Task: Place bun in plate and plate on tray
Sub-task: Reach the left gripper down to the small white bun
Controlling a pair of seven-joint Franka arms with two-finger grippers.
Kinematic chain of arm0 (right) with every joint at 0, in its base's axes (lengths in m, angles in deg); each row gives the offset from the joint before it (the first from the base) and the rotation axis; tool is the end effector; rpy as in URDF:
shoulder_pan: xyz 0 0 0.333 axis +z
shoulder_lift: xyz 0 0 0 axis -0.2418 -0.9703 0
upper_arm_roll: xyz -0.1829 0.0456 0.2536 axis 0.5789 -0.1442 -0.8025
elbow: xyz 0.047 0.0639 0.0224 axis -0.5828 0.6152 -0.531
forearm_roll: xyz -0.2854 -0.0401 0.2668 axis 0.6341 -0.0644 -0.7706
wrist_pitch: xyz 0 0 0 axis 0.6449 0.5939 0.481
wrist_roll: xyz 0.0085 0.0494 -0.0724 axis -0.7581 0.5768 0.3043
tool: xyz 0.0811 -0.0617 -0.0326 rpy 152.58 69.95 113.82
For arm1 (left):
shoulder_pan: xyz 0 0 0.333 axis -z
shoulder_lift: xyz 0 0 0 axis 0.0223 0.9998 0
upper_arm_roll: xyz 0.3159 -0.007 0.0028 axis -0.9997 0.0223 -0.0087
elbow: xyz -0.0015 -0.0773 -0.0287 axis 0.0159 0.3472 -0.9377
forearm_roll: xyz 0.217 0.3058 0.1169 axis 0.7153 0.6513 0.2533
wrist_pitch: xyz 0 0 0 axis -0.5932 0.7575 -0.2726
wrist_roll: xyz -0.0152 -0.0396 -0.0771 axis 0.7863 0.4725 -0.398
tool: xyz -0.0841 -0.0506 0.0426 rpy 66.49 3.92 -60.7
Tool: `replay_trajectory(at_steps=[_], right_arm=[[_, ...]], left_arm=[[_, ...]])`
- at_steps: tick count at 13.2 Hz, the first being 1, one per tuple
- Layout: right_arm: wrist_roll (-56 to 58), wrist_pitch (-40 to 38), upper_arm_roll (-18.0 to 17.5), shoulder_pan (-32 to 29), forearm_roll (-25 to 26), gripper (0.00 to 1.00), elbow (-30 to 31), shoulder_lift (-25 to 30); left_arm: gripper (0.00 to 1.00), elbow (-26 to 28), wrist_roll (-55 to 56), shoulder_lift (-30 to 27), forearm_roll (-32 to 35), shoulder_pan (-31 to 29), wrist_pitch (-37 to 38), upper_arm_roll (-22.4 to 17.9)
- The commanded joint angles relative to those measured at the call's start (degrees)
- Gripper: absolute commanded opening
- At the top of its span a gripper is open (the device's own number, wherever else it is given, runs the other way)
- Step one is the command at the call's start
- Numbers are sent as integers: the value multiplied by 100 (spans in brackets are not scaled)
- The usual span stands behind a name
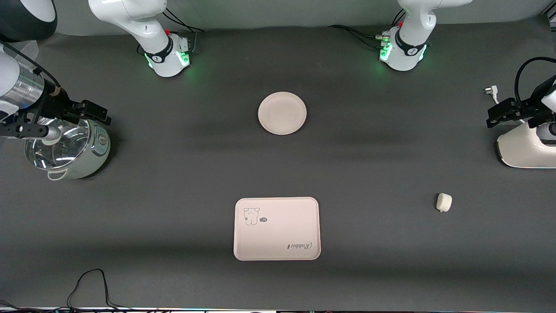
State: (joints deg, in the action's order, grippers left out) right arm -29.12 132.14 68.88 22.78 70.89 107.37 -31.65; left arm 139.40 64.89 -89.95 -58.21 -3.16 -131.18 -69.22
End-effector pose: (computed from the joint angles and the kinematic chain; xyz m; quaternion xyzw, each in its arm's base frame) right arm 0.5221 0.0302 0.5781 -0.9969 0.0501 0.0524 0.0318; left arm 0.5522 0.0161 0.5977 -0.9996 0.0189 0.0189 0.0095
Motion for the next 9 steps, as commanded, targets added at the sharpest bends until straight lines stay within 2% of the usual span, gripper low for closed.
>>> replay_trajectory(at_steps=[1, 3, 5, 9], right_arm=[[113, 12, 49, 61, 236, 100, 140, 92], [113, -23, 67, 9, 237, 100, 105, 56], [113, -41, 67, 8, 237, 100, 18, -14], [104, 20, 32, 61, 158, 100, 8, -225]], left_arm=[[100, -27, -23, 45, 48, 4, 33, -9], [100, -10, -31, 106, 57, -14, -79, -9], [100, 7, -145, 500, 83, -58, -534, -36], [100, 16, -979, 1835, 329, -84, -1528, -62]])
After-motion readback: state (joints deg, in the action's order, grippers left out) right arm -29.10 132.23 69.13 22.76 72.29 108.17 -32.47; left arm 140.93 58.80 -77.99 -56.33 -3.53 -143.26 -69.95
